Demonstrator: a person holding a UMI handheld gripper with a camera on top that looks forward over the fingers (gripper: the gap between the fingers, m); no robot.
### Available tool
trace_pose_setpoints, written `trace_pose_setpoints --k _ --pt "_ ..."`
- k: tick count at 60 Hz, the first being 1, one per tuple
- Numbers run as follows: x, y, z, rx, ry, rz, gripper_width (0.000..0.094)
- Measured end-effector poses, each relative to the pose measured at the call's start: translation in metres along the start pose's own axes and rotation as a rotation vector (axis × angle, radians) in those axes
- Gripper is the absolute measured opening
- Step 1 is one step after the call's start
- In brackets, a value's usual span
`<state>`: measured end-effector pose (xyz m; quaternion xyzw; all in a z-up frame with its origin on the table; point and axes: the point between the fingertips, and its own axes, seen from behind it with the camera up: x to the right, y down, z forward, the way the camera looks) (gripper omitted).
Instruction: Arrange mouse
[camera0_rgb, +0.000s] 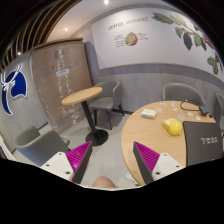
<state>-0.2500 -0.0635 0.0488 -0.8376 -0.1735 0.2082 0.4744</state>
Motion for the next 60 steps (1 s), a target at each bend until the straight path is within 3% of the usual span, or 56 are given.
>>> trace_pose_setpoints --k 21,37,47,52,60 --pt "0.188 -0.02 0.018 -0.054 0.314 -0.004 0.0847" --pt "0.263 -0.028 0.06 -0.163 0.389 -0.02 0.0831" --pt "0.27 -0.03 0.088 -0.215 0.334 0.062 0.073" --pt "0.274 -0.033 0.094 -0.22 0.344 0.046 0.0537" --pt "0.274 -0.036 0.096 -0.212 0.328 0.043 0.0433"
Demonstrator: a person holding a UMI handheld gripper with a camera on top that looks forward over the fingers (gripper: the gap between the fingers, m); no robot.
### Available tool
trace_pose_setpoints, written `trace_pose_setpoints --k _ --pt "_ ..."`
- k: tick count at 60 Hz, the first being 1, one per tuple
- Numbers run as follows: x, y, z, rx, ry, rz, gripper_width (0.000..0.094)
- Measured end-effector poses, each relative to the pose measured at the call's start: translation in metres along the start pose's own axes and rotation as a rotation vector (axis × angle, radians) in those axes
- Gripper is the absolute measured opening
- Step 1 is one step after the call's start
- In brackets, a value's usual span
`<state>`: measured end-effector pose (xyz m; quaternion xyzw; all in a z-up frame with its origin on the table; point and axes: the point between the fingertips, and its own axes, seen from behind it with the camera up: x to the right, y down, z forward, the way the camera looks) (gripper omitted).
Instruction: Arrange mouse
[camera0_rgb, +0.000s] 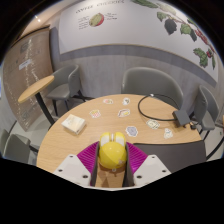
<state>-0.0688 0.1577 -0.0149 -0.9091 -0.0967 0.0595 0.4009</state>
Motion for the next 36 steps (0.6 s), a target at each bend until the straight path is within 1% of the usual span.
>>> trace_pose_setpoints --k 4,6,12,16,20,22,27,29,30,36 --pt "-0.003 -0.005 -0.005 0.028 -0.019 0.002 0.0381" --pt "-0.005 -0.013 -0.014 0.059 -0.031 -0.009 0.0377" --pt "-0.002 -0.049 -0.069 0.196 -0.065 -0.01 0.0376" --pt "0.014 -0.061 -0.109 0.254 -0.044 -0.024 0.0376" --pt "0.046 -0.053 -0.136 0.282 0.012 -0.048 0.0376" --pt "0.063 -0.044 -0.147 0.278 0.037 -0.051 0.0374" --pt "0.095 -0.01 -0.145 0.219 0.092 -0.022 0.0373" --pt "0.108 0.013 -0.141 0.189 0.104 -0.008 0.0373" --pt "0.112 0.013 -0.139 0.163 0.108 -0.002 0.0374" --pt "0.143 0.056 -0.12 0.065 0.158 0.058 0.0376"
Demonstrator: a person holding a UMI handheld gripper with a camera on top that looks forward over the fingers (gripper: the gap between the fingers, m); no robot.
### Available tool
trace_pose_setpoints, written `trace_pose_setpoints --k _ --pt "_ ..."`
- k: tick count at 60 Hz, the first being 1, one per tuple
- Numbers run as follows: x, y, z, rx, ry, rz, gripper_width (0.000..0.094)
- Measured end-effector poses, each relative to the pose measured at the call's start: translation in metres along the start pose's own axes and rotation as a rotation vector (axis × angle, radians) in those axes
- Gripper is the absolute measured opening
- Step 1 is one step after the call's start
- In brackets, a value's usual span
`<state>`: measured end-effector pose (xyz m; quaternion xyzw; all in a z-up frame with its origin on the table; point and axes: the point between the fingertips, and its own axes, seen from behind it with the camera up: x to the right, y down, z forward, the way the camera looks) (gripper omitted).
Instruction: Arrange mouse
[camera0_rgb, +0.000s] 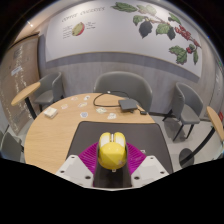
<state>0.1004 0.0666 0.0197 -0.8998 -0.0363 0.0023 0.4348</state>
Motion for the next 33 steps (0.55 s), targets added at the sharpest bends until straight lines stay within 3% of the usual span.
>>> trace_pose_setpoints --k 5,6,14,17,21,23,33 --pt "0.025 0.027 0.007 -0.066 0.039 0.017 0.0388" --pt "0.029 0.033 0.008 -0.082 0.044 0.021 0.0428" --pt "0.029 0.04 0.002 -0.105 -0.021 0.089 0.0523" --pt "0.026 0.037 -0.003 -0.105 -0.043 0.089 0.0634" --pt "0.032 0.028 -0.027 -0.04 -0.062 0.059 0.0814" --pt "0.037 0.025 -0.039 -0.01 -0.057 0.046 0.0862" --pt "0.044 0.017 -0.107 0.124 -0.123 0.054 0.0868"
